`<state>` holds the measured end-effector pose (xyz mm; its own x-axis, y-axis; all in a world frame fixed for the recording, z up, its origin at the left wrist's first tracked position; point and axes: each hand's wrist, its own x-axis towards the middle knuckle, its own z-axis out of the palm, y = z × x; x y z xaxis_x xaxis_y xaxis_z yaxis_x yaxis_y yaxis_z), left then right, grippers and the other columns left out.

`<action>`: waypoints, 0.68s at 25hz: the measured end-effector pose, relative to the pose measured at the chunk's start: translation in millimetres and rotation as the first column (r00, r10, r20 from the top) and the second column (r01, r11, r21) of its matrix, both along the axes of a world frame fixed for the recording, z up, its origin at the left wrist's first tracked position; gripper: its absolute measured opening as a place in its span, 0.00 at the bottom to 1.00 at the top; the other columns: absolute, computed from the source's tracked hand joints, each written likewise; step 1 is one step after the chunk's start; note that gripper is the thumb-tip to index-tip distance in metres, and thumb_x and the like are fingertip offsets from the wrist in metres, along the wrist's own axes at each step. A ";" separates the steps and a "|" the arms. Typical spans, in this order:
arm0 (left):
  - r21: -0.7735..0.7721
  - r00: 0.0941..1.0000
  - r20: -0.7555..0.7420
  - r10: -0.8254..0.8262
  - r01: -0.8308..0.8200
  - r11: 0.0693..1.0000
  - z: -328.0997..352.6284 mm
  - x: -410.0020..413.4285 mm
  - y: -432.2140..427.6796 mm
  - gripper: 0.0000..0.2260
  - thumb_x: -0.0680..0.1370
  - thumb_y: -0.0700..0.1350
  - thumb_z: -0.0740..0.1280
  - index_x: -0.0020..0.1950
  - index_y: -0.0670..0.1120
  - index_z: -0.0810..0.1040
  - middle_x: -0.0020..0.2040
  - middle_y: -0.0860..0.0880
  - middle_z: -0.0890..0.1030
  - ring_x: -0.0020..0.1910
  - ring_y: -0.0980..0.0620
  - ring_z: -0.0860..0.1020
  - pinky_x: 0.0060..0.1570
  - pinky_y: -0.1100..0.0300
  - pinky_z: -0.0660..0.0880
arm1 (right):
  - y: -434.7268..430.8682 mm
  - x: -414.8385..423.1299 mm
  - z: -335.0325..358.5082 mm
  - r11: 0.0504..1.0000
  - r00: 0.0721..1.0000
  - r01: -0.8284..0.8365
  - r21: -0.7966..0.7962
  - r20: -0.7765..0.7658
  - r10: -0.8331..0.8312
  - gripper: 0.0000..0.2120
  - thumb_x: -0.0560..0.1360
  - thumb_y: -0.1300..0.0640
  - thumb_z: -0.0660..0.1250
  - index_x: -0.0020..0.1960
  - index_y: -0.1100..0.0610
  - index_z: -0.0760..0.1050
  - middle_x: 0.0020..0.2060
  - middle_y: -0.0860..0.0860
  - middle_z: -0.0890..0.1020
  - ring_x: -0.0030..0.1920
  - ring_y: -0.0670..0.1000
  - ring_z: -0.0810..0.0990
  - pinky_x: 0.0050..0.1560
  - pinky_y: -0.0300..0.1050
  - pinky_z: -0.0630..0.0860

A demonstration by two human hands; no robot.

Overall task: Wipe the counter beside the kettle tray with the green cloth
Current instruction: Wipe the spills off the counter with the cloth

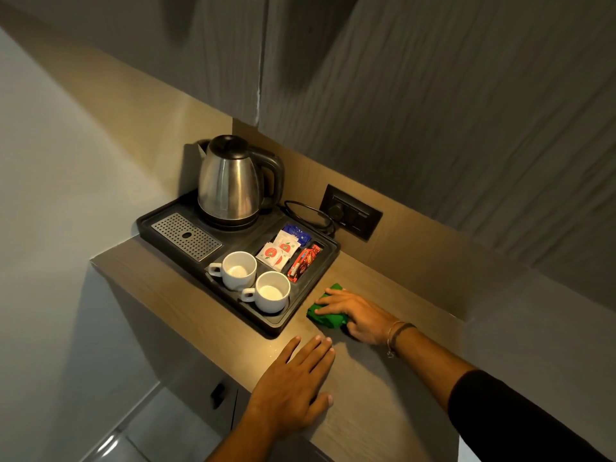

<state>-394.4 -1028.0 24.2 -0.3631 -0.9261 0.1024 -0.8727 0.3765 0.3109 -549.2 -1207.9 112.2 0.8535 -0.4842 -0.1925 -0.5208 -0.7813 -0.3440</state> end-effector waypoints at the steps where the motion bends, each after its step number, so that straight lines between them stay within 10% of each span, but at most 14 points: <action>1: -0.007 1.000 0.000 0.002 -0.002 1.000 0.2 0.1 -0.4 0.32 0.85 0.63 0.50 0.83 0.47 0.51 0.85 0.46 0.54 0.83 0.48 0.47 0.79 0.42 0.39 | 1.9 4.4 -0.6 0.999 0.999 -0.048 -0.011 -0.014 0.048 0.34 0.71 0.74 0.64 0.72 0.49 0.74 0.76 0.50 0.72 0.80 0.53 0.58 0.81 0.58 0.50; 4: -0.023 1.000 -0.001 0.010 -0.010 1.000 -1.2 -0.4 -0.4 0.31 0.85 0.63 0.51 0.82 0.47 0.55 0.83 0.45 0.61 0.82 0.46 0.54 0.80 0.42 0.44 | 6.1 3.6 -8.7 0.987 0.987 -0.158 -0.030 -0.029 0.157 0.35 0.70 0.74 0.65 0.72 0.48 0.73 0.75 0.49 0.72 0.79 0.52 0.59 0.78 0.54 0.50; 11: -0.002 1.000 -0.008 0.001 -0.001 1.000 -1.2 -0.6 0.9 0.32 0.85 0.63 0.51 0.84 0.48 0.49 0.86 0.49 0.48 0.82 0.51 0.42 0.80 0.41 0.42 | 2.6 -0.5 -20.7 0.946 0.948 0.312 -0.082 0.097 -0.304 0.39 0.71 0.75 0.60 0.77 0.50 0.67 0.78 0.51 0.67 0.81 0.58 0.54 0.79 0.67 0.51; 17: -0.001 0.999 -0.037 0.003 -0.003 1.000 0.4 1.0 -0.3 0.33 0.84 0.63 0.52 0.84 0.48 0.50 0.85 0.49 0.49 0.82 0.52 0.42 0.80 0.41 0.42 | 33.4 -91.2 -42.0 0.954 0.955 0.283 -0.103 0.126 -0.269 0.48 0.68 0.76 0.58 0.80 0.42 0.57 0.81 0.44 0.57 0.82 0.53 0.47 0.81 0.55 0.40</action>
<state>-393.4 -1028.3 24.6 -0.3561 -0.9271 0.1172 -0.8616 0.3743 0.3428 -640.3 -1174.5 70.1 0.6959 -0.7174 -0.0324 -0.6863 -0.6511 -0.3242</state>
